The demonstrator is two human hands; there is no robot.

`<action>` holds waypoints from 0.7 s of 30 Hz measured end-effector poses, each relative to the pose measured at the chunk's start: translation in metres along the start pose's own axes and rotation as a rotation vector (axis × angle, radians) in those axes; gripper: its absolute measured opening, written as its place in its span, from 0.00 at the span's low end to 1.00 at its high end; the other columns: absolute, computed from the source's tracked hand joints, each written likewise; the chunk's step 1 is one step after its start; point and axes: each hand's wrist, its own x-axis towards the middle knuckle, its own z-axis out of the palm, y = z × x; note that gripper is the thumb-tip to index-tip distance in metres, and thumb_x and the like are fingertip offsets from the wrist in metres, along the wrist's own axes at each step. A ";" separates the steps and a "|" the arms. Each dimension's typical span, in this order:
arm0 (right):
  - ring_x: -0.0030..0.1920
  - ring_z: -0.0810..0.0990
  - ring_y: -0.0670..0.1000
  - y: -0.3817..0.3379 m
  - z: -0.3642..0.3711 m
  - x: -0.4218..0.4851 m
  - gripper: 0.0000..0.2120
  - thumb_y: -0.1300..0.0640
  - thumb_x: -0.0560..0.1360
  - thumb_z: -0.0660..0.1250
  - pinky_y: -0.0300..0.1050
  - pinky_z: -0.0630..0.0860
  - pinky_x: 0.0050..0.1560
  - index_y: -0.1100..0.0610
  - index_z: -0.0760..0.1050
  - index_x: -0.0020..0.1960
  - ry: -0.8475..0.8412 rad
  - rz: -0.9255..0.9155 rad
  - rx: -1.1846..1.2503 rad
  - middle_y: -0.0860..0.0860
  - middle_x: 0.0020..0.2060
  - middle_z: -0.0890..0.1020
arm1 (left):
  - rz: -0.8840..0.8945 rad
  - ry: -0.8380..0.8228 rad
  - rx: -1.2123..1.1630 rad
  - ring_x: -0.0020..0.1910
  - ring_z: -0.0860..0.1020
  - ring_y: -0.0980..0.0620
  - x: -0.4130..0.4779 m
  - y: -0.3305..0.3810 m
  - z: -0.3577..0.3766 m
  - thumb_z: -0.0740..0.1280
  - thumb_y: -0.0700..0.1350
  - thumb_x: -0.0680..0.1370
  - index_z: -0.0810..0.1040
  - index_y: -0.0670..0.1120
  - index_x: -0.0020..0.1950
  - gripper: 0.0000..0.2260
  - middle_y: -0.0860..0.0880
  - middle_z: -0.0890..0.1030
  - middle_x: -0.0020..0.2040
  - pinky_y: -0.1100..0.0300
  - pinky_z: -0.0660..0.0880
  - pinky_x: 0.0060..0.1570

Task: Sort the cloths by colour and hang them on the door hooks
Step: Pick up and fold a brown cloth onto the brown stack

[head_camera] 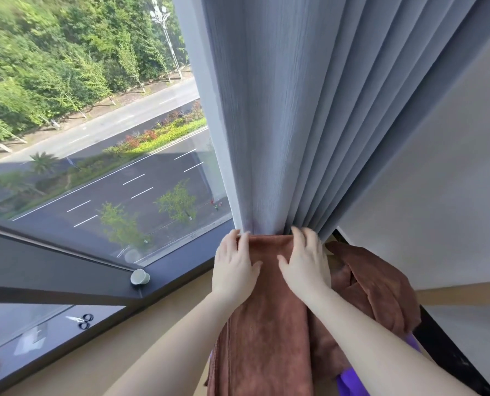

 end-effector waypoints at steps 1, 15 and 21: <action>0.79 0.60 0.57 0.000 -0.002 -0.003 0.38 0.46 0.78 0.70 0.52 0.61 0.77 0.57 0.57 0.81 -0.044 -0.105 -0.094 0.56 0.78 0.60 | 0.079 -0.040 0.036 0.79 0.60 0.41 -0.003 0.001 0.000 0.71 0.50 0.77 0.65 0.43 0.78 0.32 0.43 0.63 0.78 0.49 0.58 0.78; 0.82 0.34 0.55 0.012 0.009 -0.025 0.65 0.35 0.67 0.77 0.52 0.48 0.81 0.59 0.36 0.83 -0.536 -0.283 -0.374 0.56 0.81 0.34 | 0.269 -0.529 0.373 0.82 0.35 0.44 -0.019 -0.017 0.001 0.76 0.71 0.64 0.37 0.49 0.83 0.65 0.44 0.35 0.83 0.46 0.42 0.81; 0.82 0.34 0.56 0.016 0.019 -0.022 0.66 0.35 0.67 0.77 0.52 0.48 0.81 0.59 0.36 0.83 -0.525 -0.291 -0.342 0.57 0.81 0.35 | 0.259 -0.506 0.384 0.82 0.35 0.45 -0.019 -0.016 0.005 0.76 0.70 0.64 0.38 0.49 0.83 0.64 0.45 0.36 0.83 0.46 0.41 0.81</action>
